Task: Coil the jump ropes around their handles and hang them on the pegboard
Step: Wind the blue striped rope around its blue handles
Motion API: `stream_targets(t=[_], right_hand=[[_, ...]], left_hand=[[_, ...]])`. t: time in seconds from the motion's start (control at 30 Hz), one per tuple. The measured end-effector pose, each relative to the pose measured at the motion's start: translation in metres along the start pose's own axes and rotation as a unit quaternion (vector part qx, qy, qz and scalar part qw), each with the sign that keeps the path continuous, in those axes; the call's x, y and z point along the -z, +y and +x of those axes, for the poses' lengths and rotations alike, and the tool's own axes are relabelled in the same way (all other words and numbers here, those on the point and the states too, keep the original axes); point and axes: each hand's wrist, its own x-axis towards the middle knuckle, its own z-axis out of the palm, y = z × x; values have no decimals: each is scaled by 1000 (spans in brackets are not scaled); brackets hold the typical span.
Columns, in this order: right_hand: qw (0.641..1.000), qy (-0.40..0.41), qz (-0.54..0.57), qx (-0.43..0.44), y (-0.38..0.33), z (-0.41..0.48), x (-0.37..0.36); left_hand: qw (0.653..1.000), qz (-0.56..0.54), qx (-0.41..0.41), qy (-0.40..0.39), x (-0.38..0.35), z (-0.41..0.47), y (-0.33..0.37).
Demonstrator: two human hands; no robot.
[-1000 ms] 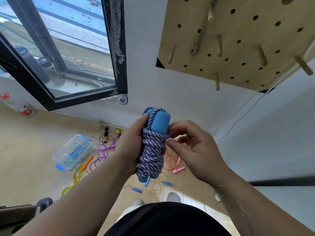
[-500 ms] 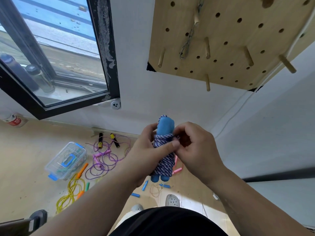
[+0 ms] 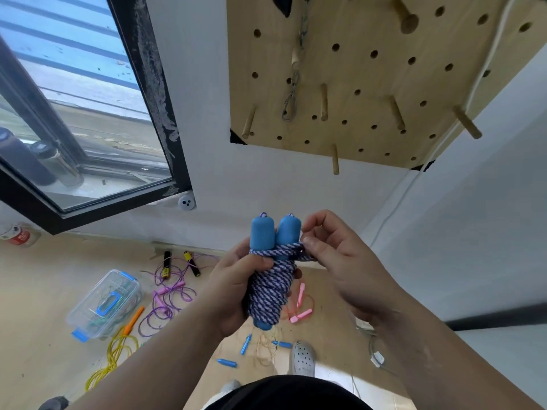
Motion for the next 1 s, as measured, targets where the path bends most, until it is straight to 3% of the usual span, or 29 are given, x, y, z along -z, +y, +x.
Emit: stream_targets(t=[0.1, 0.27, 0.37, 0.5, 0.7, 0.77, 0.87, 0.9, 1.0], right_hand=[[993, -11, -111, 28, -1, 8, 28], [973, 42, -191, 121, -1, 30, 83], [979, 17, -138, 150, 2, 39, 107], [987, 27, -76, 139, 8, 57, 136], [981, -31, -114, 157, 5, 85, 151], [974, -48, -126, 183, -3, 96, 155], [969, -68, -113, 211, -27, 113, 165], [969, -65, -102, 213, -37, 120, 169], [966, -47, -78, 244, -72, 141, 178]], left_hand=[[999, -12, -17, 50, -22, 16, -5], [994, -22, -40, 104, -65, 51, -11], [987, -15, -61, 150, -92, 75, -16], [967, 121, -99, 203, -124, 99, -27], [910, 221, -219, 273, -148, 121, -34], [858, 311, -297, 281, -151, 128, -30], [688, 514, -428, 283, -157, 136, -10], [649, 550, -447, 277, -158, 140, 1], [605, 591, -466, 259, -168, 147, 38]])
